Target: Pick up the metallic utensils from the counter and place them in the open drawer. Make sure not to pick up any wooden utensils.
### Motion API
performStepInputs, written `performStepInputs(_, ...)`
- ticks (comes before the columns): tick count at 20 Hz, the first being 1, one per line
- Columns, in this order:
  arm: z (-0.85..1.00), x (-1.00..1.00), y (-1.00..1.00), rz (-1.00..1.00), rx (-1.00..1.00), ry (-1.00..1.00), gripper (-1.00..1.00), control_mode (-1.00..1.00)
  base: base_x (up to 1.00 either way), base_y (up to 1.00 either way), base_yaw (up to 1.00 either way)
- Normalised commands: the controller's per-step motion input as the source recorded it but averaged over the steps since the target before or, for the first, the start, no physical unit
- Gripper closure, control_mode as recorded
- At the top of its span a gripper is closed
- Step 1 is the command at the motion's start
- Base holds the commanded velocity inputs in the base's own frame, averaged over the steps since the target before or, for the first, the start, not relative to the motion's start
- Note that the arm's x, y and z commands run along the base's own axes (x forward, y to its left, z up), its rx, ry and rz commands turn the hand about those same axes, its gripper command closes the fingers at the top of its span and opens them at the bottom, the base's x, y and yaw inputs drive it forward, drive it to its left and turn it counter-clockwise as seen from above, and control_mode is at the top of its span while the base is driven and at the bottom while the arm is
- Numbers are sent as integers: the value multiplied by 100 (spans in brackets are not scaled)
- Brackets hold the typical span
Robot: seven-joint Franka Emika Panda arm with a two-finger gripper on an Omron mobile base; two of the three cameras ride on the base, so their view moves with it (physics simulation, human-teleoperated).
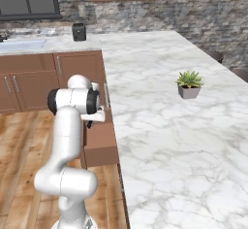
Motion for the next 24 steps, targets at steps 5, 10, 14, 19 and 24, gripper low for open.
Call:
performStepInputs(5,-40,0,9,0,-2,0,100,-100,0,0,0)
performStepInputs(10,-24,13,4,-1,-1,-1,100,-100,0,0,0)
performStepInputs(14,-23,6,0,-3,0,0,100,-100,0,0,0)
performStepInputs(19,-11,-7,27,0,0,0,100,-100,0,0,0)
performStepInputs(24,-7,-22,67,0,0,0,100,-100,0,0,0)
